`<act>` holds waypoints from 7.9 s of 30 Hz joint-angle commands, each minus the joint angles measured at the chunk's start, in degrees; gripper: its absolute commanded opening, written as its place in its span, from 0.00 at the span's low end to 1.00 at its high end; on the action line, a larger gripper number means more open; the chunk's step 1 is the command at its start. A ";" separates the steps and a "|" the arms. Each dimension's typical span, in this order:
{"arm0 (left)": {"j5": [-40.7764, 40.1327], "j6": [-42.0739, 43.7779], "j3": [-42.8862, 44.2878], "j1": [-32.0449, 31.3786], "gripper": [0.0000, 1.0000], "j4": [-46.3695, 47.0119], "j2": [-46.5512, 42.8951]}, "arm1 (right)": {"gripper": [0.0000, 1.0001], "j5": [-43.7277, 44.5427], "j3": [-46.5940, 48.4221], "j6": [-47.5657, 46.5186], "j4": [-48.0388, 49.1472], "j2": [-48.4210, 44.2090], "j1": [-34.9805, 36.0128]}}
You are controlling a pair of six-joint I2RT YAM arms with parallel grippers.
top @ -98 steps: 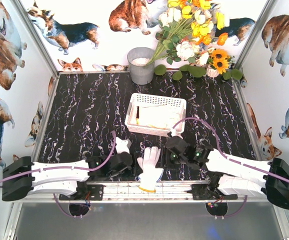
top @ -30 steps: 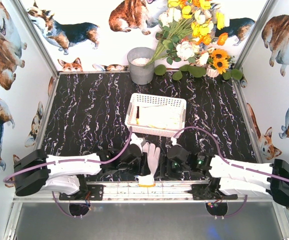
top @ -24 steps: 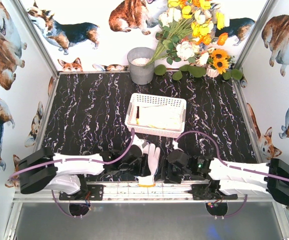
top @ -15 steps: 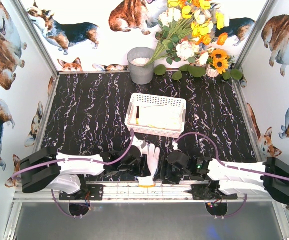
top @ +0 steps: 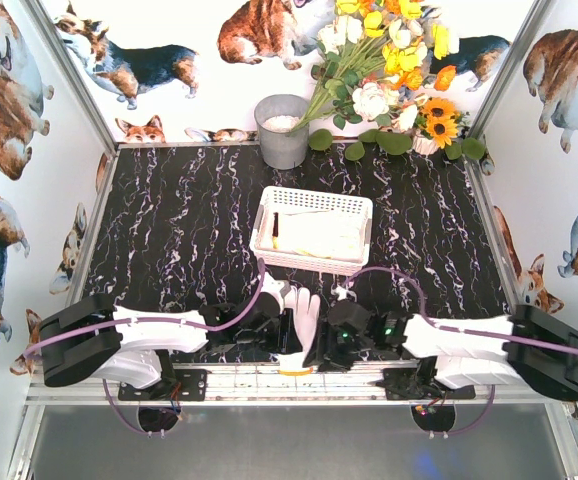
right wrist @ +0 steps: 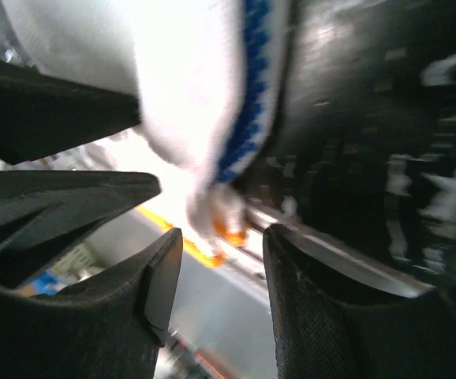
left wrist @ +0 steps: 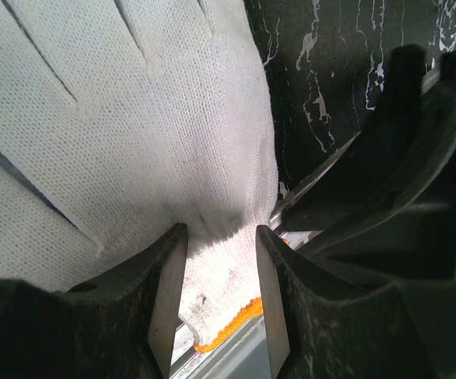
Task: Put the gloves into the storage basket
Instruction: Pick up the glove from the center of the board, then place the glove in the bin.
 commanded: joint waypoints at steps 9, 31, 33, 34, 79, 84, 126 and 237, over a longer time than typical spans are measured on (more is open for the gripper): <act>0.57 -0.12 -2.53 0.03 0.36 -1.24 -0.99 | 0.41 1.09 -0.08 1.97 15.01 9.99 1.65; -16.83 12.83 -0.15 -0.14 0.55 -15.10 -21.77 | 0.00 4.71 4.17 2.52 4.59 1.14 0.24; -18.30 14.36 0.31 -0.14 0.58 -16.82 -24.00 | 0.00 3.87 4.69 2.50 2.90 0.78 -0.62; -18.47 15.91 0.70 -0.19 0.60 -17.27 -24.82 | 0.00 3.35 4.95 2.43 2.08 0.55 -1.24; -36.09 47.81 11.03 -22.65 0.71 -11.37 -2.52 | 0.00 -10.14 10.16 6.64 4.93 -2.89 -14.68; -33.21 50.07 11.39 -20.53 0.62 -8.40 -0.26 | 0.00 -11.93 10.07 7.09 6.58 -1.91 -14.75; -24.62 46.95 10.16 -15.26 0.00 -12.87 -4.35 | 0.91 0.92 -1.48 15.38 12.80 -8.84 -20.21; 30.22 46.48 43.07 31.74 0.00 -20.20 18.58 | 0.00 18.49 67.32 -33.63 -53.01 26.96 -34.10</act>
